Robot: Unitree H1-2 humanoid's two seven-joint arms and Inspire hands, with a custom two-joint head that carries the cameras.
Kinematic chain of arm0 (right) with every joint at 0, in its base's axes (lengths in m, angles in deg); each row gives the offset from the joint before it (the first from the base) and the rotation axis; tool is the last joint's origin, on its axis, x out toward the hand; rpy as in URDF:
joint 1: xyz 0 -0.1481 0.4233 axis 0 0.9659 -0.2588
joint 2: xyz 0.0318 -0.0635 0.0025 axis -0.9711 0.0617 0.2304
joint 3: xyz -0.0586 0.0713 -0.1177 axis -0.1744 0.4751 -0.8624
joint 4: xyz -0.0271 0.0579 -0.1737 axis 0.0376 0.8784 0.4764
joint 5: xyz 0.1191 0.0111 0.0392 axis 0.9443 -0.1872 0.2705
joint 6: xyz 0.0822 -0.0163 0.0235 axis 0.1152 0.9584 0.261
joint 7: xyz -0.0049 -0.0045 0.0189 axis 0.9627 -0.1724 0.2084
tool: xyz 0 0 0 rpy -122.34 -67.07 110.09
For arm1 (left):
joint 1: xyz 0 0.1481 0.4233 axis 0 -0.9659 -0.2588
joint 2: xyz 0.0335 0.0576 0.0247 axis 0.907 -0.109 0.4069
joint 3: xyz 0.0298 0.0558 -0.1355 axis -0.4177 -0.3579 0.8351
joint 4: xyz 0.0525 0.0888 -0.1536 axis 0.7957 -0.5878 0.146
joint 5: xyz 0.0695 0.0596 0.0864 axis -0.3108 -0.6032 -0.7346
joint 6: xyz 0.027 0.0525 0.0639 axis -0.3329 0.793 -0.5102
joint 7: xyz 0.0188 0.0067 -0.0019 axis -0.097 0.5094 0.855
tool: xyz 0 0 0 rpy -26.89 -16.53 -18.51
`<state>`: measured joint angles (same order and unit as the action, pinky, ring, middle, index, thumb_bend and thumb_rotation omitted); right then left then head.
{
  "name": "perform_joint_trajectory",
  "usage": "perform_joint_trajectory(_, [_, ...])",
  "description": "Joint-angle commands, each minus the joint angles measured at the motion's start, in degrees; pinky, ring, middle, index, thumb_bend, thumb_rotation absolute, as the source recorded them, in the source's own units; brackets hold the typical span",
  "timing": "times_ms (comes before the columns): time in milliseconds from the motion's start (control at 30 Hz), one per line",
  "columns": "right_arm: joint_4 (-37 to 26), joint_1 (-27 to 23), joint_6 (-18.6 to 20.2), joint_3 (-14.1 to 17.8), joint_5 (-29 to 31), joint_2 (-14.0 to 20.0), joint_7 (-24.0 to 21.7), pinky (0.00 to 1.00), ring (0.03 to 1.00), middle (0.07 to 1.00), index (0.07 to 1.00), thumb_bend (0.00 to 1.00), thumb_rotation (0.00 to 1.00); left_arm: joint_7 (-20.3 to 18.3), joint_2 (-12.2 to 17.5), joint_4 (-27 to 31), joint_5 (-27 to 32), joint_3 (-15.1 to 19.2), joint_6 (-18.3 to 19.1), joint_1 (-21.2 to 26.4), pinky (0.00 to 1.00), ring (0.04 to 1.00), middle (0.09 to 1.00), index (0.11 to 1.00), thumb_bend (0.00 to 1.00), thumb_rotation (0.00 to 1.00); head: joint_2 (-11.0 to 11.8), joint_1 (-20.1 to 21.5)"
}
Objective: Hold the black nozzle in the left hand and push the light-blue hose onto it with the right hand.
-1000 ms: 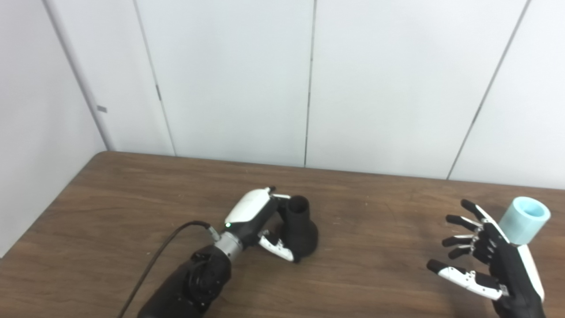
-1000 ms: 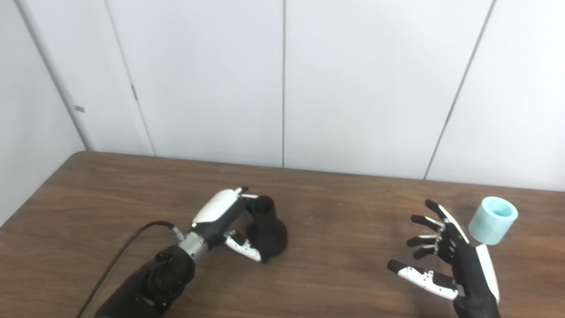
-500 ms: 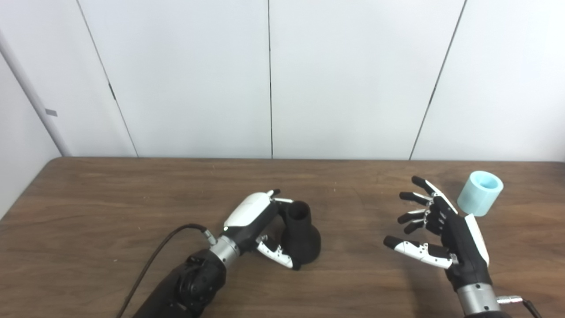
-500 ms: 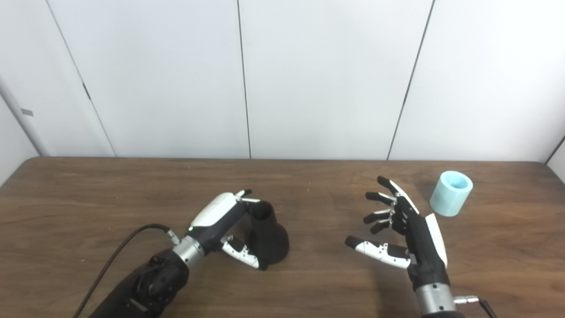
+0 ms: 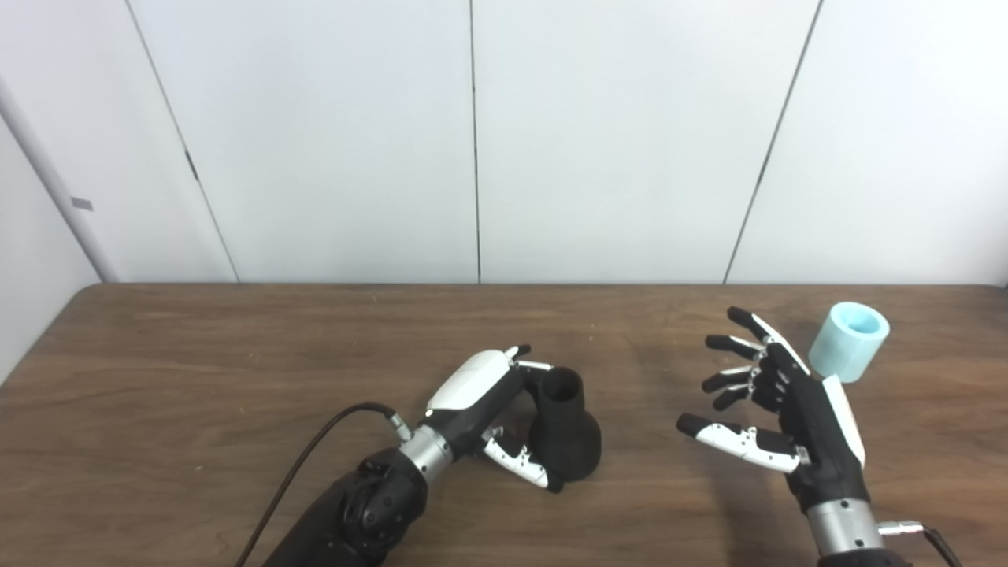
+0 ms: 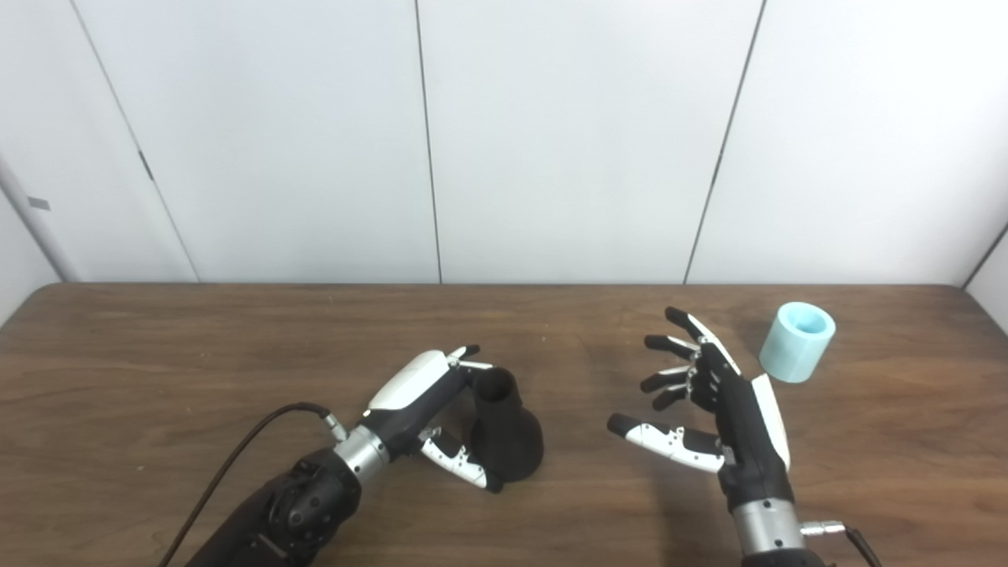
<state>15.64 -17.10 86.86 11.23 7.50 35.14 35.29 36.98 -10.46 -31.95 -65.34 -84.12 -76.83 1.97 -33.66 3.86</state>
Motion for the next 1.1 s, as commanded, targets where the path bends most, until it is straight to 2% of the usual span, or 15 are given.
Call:
perform_joint_trajectory(0, [-2.25, -1.43, -0.62, 0.31, 0.19, -0.06, 0.51, 0.42, 0.537, 0.750, 0.870, 0.60, 0.05, -2.80, -0.11, -1.20, -1.25, -1.46, -0.20, 0.38, 1.00, 0.582, 0.462, 0.500, 0.53, 0.00, -0.05, 0.38])
perform_joint_trajectory(233, [-2.56, -1.12, -0.07, 0.33, 0.12, -0.06, 0.55, 0.42, 0.537, 0.750, 0.868, 0.60, 0.04, -5.02, 1.22, -1.03, -2.65, -2.10, 1.59, 0.69, 1.00, 0.586, 0.464, 0.496, 0.53, 0.00, -0.07, 0.62])
perform_joint_trajectory(400, [-2.76, -1.08, 0.25, 0.18, -0.44, -0.04, 0.64, 0.42, 0.537, 0.750, 0.868, 0.60, 0.05, -8.31, 3.44, 1.54, -7.72, -4.61, 6.48, 2.06, 1.00, 0.597, 0.490, 0.478, 0.53, 0.00, -0.22, 0.33])
perform_joint_trajectory(533, [-2.69, -1.09, 0.27, 0.11, -0.74, -0.05, 0.65, 0.42, 0.537, 0.750, 0.868, 0.60, 0.04, -10.70, 4.59, 3.12, -9.14, -5.56, 10.17, 2.79, 1.00, 0.604, 0.496, 0.473, 0.52, 0.00, -0.30, 0.42])
perform_joint_trajectory(933, [-3.05, -1.05, 0.43, 0.40, 0.23, 0.14, 0.30, 0.42, 0.537, 0.750, 0.867, 0.60, 0.05, -12.13, 4.75, 3.38, -10.26, -6.12, 13.21, 3.17, 1.00, 0.594, 0.505, 0.466, 0.52, 0.00, 0.04, 1.30])
perform_joint_trajectory(1067, [-6.05, -1.25, 2.46, 0.86, 0.57, 0.62, 0.07, 0.42, 0.536, 0.748, 0.863, 0.60, 0.05, -11.88, 4.74, 3.16, -10.66, -6.41, 13.43, 2.66, 1.00, 0.596, 0.503, 0.469, 0.52, 0.00, 0.00, 1.45])
